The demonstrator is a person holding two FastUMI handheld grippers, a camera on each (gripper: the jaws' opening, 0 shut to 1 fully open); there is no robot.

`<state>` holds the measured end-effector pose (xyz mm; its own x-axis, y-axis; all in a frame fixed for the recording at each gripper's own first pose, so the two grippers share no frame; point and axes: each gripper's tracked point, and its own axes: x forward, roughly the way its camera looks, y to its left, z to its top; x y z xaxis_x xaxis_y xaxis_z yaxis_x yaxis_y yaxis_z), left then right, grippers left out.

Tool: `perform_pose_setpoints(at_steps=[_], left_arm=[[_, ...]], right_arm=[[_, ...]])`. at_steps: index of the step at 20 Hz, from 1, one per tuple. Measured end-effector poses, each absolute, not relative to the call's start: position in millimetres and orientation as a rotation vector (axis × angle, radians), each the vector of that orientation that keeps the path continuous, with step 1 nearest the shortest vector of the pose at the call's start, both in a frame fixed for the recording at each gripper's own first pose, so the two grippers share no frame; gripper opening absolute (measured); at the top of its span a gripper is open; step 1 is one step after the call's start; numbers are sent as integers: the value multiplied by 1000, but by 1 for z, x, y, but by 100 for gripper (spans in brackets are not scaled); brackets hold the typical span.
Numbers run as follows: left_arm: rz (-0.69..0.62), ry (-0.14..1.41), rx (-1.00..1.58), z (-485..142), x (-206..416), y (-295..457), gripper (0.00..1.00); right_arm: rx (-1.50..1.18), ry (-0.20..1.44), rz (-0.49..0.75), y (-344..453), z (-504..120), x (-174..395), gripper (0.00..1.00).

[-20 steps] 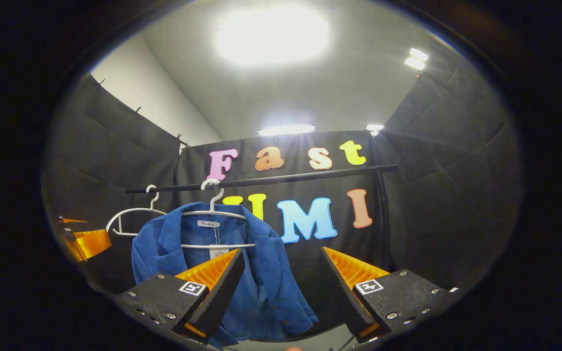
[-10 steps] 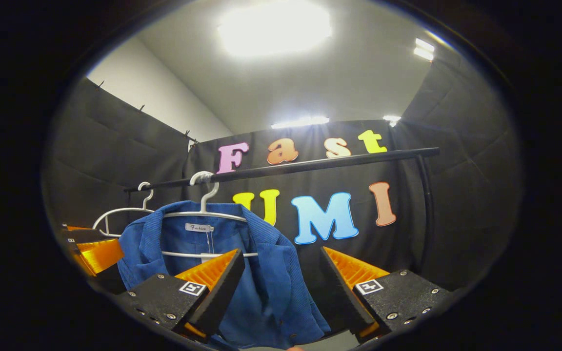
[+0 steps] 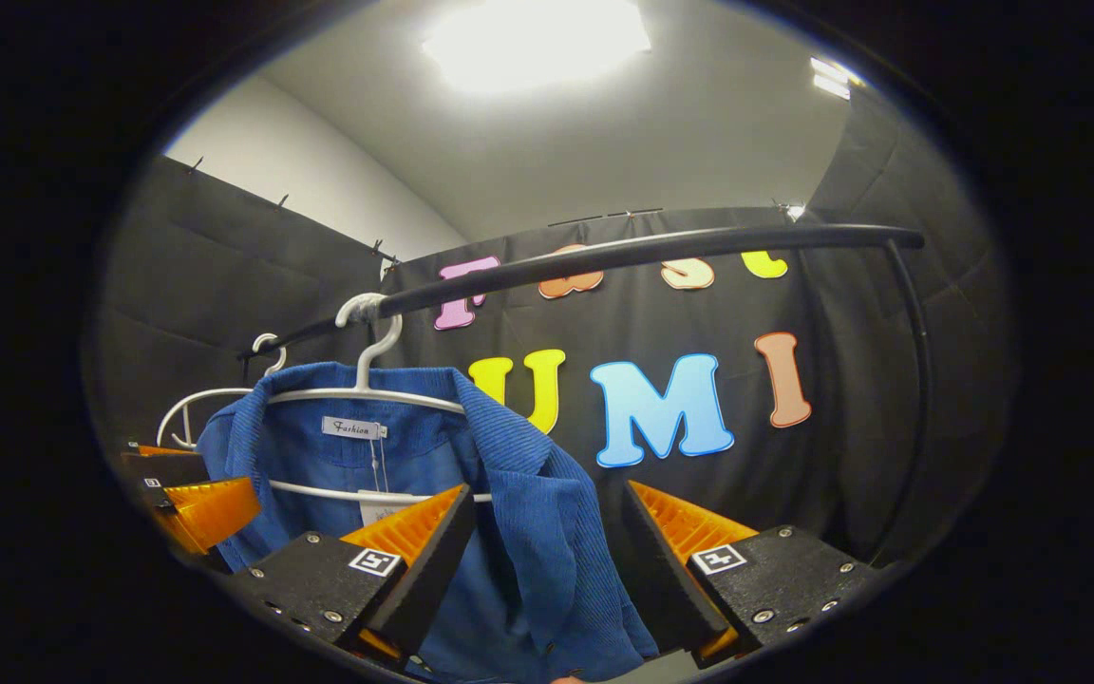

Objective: Grasp the clothes on the hanger with both hands and then place them into the laundry hamper below.

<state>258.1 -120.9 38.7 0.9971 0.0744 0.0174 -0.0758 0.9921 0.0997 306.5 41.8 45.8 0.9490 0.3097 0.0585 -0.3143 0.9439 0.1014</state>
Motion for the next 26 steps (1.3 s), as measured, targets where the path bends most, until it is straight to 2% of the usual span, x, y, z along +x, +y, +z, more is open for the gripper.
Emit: perform_pose_setpoints(at_steps=[1,12,14,15,16,18,19,20,22,23,25,26], left_arm=[[86,0,105,32,264,-121,88],[186,51,140,2,291,-111,88],[198,52,157,0,293,-112,88],[203,52,158,-2,295,-112,94],[209,50,152,-4,295,-111,94],[225,49,127,-6,291,-108,70],[220,50,115,-7,289,-110,58],[202,51,109,-7,290,-112,51],[176,62,90,-9,290,-115,36],[173,54,85,-8,290,-116,29],[146,38,78,-4,290,-121,14],[172,26,81,-2,286,-115,7]], right_arm=[[112,-29,325,44,40,313,95],[140,65,373,70,-10,356,95],[140,65,371,70,-12,359,90],[140,64,372,70,-12,358,83],[137,67,373,71,-13,359,79],[140,70,390,76,-13,359,64],[148,70,410,80,-12,358,49],[156,64,422,82,-10,356,43],[157,24,400,73,-2,357,22],[155,-6,382,69,4,356,9],[157,-57,374,65,17,354,4],[154,-80,358,59,23,355,4]])
